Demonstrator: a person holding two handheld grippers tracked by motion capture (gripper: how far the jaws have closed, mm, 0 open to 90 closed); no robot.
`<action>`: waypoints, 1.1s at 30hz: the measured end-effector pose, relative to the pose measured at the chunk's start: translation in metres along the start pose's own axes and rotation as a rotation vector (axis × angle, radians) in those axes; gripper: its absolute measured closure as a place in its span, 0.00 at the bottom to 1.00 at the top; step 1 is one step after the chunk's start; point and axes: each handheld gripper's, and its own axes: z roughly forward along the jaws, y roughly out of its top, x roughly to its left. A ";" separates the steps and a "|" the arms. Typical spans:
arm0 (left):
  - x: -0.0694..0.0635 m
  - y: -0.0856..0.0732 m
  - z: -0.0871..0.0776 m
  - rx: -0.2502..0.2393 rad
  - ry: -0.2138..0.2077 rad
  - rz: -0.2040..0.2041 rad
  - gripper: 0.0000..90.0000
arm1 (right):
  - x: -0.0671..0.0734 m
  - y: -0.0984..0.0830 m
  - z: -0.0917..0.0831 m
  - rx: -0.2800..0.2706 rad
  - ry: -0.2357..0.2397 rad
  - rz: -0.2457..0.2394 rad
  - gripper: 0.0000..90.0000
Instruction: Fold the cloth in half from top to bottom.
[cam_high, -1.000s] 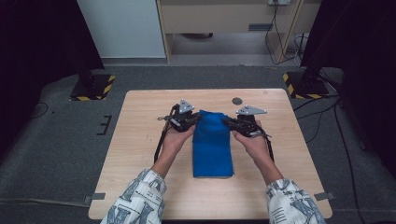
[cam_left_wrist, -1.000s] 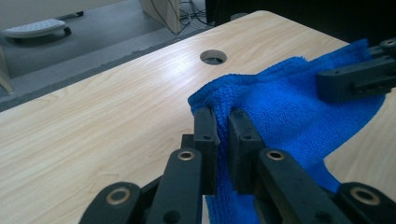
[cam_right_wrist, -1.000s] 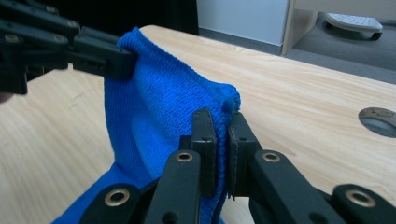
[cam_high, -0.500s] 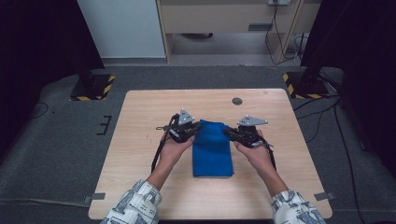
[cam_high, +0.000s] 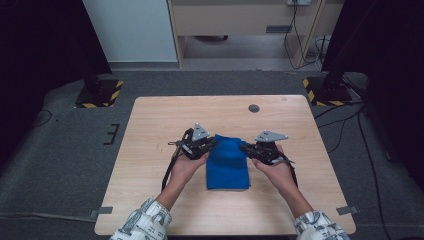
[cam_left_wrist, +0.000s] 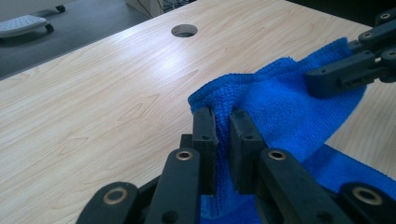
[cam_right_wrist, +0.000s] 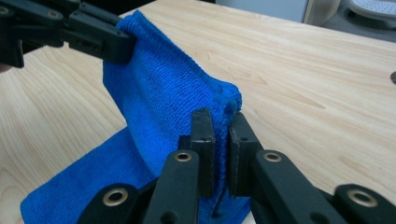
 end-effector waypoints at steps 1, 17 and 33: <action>0.000 -0.001 0.000 0.001 0.000 0.000 0.91 | 0.001 -0.001 0.001 0.008 0.000 -0.006 0.93; -0.006 -0.027 -0.003 0.021 -0.035 -0.025 0.88 | 0.008 -0.019 0.003 0.055 0.016 -0.024 0.88; -0.022 -0.055 -0.010 0.070 -0.042 0.000 0.69 | 0.019 -0.041 -0.005 0.103 0.030 -0.055 0.78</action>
